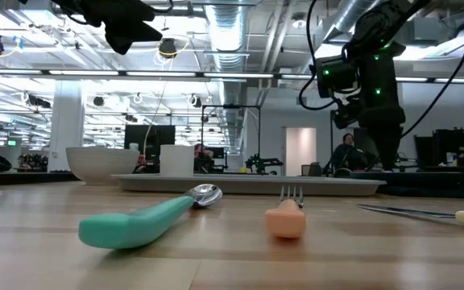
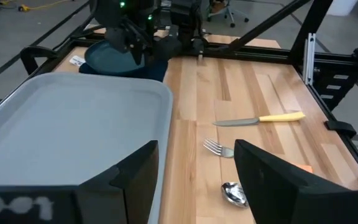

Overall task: Set up tray
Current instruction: Put the green plate on the gray serving tray to the bottom right of the white mug

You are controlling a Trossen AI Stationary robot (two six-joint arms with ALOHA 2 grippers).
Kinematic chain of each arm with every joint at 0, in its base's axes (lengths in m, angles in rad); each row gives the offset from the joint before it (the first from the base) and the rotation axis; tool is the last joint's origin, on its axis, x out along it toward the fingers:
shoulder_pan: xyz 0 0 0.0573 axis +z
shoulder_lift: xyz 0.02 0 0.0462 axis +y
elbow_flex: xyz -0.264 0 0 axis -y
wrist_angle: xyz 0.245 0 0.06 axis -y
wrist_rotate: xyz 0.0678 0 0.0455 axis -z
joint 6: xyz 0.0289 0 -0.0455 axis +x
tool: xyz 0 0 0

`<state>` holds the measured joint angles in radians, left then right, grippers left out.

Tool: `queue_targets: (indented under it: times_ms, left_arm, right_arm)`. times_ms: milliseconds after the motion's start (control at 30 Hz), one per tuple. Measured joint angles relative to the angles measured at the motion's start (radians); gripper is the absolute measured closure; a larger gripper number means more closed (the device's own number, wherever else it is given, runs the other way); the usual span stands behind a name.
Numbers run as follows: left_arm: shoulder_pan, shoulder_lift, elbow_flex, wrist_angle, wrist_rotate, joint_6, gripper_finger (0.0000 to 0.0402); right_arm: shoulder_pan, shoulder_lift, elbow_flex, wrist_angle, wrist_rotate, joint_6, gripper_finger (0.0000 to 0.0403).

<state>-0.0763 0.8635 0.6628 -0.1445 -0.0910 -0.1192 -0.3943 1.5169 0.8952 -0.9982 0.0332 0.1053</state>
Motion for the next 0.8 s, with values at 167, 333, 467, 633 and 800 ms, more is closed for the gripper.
queue_targets:
  times_ms: [167, 333, 467, 633, 800]
  left_arm:
    - [-0.001, 0.000, 0.000, 0.000, 0.000, 0.000, 0.0203]
    - [0.000, 0.000, 0.000, 0.000, 0.000, -0.008, 0.0203]
    - [0.000, 0.000, 0.000, -0.001, 0.000, -0.011, 0.0203]
    - [0.000, 0.000, 0.000, -0.001, 0.000, -0.017, 0.0203]
    - [0.000, 0.000, 0.000, -0.001, 0.000, -0.017, 0.0203]
  right_arm:
    - [0.000, 0.001, -0.003, 0.026, 0.029, 0.038, 0.0272]
    - [0.000, 0.001, -0.003, 0.029, 0.070, 0.053, 0.0275]
    - [0.000, 0.001, -0.003, 0.029, 0.073, 0.062, 0.0275]
    - [0.001, 0.001, -0.003, 0.028, 0.073, 0.063, 0.0275]
    - [0.001, 0.001, -0.003, 0.027, 0.073, 0.048, 0.0275]
